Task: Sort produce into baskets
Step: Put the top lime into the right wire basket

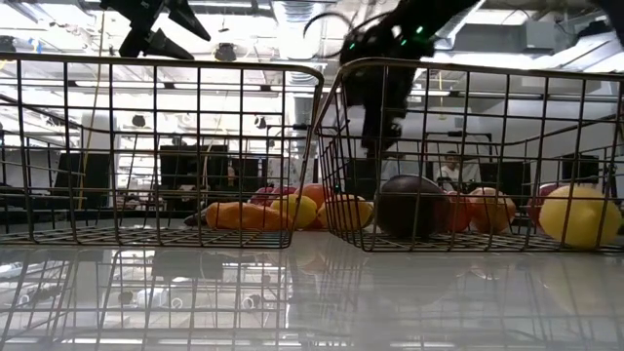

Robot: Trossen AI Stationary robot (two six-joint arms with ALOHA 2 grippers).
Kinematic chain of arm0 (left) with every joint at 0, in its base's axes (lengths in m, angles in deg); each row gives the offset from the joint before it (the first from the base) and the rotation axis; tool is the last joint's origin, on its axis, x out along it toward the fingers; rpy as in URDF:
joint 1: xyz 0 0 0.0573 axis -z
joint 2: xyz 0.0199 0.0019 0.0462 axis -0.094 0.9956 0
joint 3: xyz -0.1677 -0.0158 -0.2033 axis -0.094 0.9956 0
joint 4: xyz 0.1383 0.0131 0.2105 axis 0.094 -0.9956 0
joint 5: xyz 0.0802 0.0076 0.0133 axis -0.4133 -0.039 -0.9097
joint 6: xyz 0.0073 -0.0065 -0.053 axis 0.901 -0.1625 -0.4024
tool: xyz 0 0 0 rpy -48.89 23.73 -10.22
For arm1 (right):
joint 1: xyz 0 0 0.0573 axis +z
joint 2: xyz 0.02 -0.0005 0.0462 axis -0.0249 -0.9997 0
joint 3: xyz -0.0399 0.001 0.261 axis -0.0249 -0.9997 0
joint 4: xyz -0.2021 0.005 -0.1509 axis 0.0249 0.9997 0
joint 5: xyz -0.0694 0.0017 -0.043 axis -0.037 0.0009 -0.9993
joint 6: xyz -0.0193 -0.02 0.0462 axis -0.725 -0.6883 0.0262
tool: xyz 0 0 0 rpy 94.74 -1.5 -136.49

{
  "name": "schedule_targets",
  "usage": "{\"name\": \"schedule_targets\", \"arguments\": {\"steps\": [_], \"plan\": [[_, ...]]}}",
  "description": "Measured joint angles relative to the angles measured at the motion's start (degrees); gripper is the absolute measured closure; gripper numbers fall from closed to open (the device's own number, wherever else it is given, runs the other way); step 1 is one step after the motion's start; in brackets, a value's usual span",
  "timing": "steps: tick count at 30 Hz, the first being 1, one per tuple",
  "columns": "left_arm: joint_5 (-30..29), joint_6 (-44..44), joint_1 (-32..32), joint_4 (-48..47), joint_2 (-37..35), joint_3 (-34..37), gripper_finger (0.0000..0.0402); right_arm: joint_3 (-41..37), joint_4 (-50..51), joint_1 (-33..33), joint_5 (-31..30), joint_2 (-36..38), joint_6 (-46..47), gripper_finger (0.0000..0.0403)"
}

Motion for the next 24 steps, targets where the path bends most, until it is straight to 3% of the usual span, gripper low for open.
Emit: {"name": "schedule_targets", "arguments": {"steps": [10,24], "plan": [[-0.2,0.5,0.0,-1.5,0.0,0.0,0.0145,0.1,-3.3,-1.7,0.3,-8.2,-6.1,0.0068],[-0.8,1.3,0.0,-2.6,0.0,0.0,0.0145,-2.3,-12.3,-0.9,-2.6,-9.0,-22.6,0.0068]]}}
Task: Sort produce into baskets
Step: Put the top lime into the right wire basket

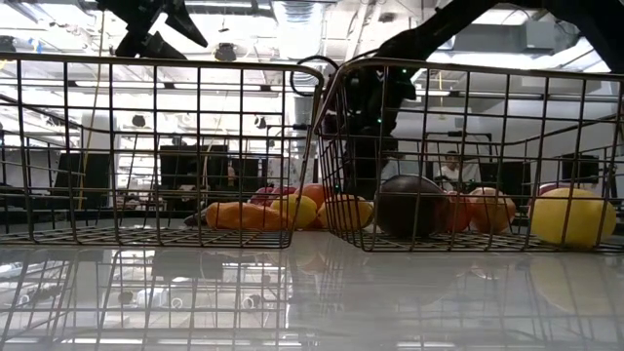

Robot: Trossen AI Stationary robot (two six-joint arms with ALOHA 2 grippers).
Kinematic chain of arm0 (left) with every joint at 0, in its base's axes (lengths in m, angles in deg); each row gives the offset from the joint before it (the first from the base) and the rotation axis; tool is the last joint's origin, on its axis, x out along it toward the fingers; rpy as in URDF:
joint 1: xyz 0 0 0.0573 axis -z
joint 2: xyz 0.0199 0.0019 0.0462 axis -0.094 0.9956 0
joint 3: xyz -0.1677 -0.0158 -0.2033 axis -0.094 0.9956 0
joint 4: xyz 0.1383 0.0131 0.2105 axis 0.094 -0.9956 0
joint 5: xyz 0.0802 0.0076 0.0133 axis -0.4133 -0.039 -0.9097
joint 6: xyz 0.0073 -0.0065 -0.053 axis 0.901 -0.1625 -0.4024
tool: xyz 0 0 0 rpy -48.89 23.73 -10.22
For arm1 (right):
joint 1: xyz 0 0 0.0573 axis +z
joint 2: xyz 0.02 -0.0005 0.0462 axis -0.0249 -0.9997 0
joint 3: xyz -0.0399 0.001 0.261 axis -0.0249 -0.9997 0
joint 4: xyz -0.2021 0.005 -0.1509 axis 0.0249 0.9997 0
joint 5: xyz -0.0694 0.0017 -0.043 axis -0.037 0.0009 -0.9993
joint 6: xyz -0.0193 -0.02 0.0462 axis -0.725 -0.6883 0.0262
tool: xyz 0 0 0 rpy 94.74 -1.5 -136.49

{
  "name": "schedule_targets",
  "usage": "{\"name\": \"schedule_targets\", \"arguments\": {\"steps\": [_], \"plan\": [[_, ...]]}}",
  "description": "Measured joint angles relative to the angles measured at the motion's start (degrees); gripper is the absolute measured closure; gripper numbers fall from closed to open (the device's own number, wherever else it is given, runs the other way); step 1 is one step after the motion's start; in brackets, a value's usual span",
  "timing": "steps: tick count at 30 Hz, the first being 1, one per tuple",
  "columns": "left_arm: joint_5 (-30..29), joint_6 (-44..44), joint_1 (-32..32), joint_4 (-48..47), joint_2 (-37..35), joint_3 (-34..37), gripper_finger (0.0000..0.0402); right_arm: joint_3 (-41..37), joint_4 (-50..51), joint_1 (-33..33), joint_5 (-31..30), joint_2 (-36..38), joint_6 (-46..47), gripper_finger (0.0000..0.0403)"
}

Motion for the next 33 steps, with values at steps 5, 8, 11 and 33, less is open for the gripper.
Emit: {"name": "schedule_targets", "arguments": {"steps": [5,8,11,33], "plan": [[0.0,0.0,0.0,0.0,0.0,0.0,0.0145,-0.8,1.3,0.0,2.3,0.0,-2.5,0.0068],[0.0,0.0,0.0,0.0,0.0,0.0,0.0145,-0.8,1.0,0.1,2.7,0.0,-4.6,0.0068],[0.0,0.0,0.0,0.0,0.0,0.0,0.0145,-0.8,1.0,-0.2,2.8,-0.8,-4.9,0.0068],[0.5,-0.6,0.0,-0.4,0.0,0.0,0.0145,1.8,6.2,0.1,-5.8,-3.4,-5.8,0.0174]]}}
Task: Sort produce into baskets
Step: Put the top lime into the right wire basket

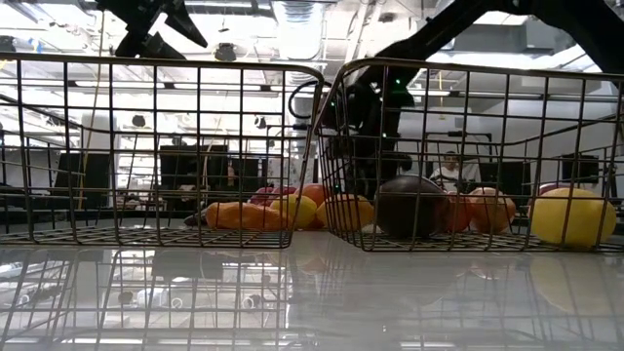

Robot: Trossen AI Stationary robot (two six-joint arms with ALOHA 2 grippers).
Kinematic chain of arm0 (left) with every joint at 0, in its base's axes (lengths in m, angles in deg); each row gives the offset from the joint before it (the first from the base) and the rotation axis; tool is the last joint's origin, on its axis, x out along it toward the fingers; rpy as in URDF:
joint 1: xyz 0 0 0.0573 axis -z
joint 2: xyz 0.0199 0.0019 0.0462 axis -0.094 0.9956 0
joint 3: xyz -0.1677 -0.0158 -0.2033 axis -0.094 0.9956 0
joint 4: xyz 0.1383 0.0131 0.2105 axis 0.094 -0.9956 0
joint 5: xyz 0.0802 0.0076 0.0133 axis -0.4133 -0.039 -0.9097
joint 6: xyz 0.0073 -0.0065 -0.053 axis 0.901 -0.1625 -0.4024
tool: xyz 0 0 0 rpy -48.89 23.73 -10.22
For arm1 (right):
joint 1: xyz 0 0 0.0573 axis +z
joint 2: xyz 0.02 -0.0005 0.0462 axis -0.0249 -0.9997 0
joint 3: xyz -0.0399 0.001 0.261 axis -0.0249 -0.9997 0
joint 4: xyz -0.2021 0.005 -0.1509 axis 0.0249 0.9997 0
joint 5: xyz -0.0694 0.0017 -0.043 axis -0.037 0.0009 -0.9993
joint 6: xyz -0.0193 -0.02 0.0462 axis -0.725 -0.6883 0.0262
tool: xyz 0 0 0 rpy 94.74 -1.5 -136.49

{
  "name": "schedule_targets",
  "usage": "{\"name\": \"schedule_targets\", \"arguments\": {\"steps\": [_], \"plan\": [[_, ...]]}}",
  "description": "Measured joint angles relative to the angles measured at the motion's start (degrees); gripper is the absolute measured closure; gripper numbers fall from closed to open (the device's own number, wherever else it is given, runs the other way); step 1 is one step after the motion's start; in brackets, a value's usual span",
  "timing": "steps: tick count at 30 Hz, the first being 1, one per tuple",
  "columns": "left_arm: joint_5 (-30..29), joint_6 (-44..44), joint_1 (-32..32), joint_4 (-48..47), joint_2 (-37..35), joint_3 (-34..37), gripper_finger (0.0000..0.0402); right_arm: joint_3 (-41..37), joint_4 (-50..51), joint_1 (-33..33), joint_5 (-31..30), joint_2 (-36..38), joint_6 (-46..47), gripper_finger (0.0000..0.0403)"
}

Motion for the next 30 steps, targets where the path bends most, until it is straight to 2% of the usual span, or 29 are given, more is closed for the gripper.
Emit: {"name": "schedule_targets", "arguments": {"steps": [4,6,9,11,14,17,21,26,30], "plan": [[0.0,0.0,0.0,0.0,0.0,0.0,0.0145,7.6,8.1,-0.7,-5.3,0.0,5.0,0.0172],[0.0,0.0,0.0,0.0,0.0,0.0,0.0145,12.6,14.0,-1.6,-4.1,0.0,9.4,0.0165],[0.0,0.0,0.0,0.0,0.0,0.0,0.0145,20.1,22.7,-2.6,4.0,0.0,16.2,0.0162],[0.0,0.0,0.0,0.0,0.0,0.0,0.0145,23.5,27.6,-2.7,11.8,0.3,21.9,0.0161],[0.0,0.0,0.0,0.0,0.0,0.0,0.0145,25.8,33.6,-1.7,24.0,0.3,28.0,0.0160],[0.0,0.0,0.0,0.0,0.0,0.0,0.0145,26.4,38.4,0.7,30.8,0.4,28.4,0.0160],[0.0,0.0,0.0,0.0,0.0,0.0,0.0145,26.3,44.6,5.7,28.6,0.5,24.9,0.0159],[0.0,0.0,0.0,0.0,0.0,0.0,0.0145,26.3,43.6,10.4,21.8,0.6,24.0,0.0156],[0.2,0.0,0.0,0.0,0.0,0.0,0.0145,26.3,42.9,11.2,20.5,0.4,25.1,0.0138]]}}
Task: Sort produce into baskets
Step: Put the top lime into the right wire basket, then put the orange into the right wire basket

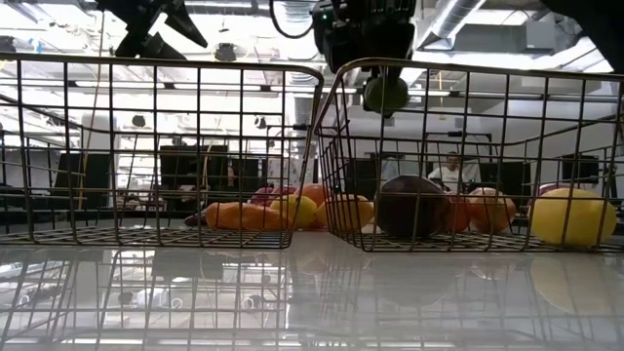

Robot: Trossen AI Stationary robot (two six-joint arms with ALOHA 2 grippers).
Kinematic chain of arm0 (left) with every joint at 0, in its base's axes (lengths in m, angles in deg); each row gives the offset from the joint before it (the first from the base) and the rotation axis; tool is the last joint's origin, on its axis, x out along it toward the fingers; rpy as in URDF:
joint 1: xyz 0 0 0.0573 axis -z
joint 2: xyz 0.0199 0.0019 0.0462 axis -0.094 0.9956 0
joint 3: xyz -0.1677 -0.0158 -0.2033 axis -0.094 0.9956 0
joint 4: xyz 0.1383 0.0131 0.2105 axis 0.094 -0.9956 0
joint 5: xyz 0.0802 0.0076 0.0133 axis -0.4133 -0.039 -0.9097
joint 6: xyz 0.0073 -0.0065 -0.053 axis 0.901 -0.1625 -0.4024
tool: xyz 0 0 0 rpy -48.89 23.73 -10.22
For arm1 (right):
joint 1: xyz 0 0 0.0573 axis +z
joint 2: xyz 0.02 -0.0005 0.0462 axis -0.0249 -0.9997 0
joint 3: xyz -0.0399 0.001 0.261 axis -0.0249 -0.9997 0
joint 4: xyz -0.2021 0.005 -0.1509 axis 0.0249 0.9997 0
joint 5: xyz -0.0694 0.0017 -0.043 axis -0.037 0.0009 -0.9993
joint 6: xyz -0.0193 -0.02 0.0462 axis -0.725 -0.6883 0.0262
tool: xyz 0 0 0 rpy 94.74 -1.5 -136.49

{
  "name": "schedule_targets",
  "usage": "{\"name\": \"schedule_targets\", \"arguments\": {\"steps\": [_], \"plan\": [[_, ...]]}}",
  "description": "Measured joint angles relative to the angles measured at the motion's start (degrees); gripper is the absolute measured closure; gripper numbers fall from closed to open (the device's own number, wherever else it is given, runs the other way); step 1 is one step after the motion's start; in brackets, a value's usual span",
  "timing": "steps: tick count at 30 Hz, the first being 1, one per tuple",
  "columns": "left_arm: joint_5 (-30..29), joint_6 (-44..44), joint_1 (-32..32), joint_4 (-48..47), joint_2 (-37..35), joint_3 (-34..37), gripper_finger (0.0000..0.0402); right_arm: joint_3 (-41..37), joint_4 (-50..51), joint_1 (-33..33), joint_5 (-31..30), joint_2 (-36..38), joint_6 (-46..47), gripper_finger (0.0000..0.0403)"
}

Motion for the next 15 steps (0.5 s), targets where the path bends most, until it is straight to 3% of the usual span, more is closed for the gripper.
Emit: {"name": "schedule_targets", "arguments": {"steps": [10,15], "plan": [[1.2,0.0,0.0,0.0,0.0,0.0,0.0145,0.0,-1.5,-1.4,-0.4,-0.3,3.6,0.0071],[1.3,0.0,0.0,0.0,0.0,0.0,0.0145,0.0,-11.1,-3.6,-4.2,-0.2,8.3,0.0066]]}}
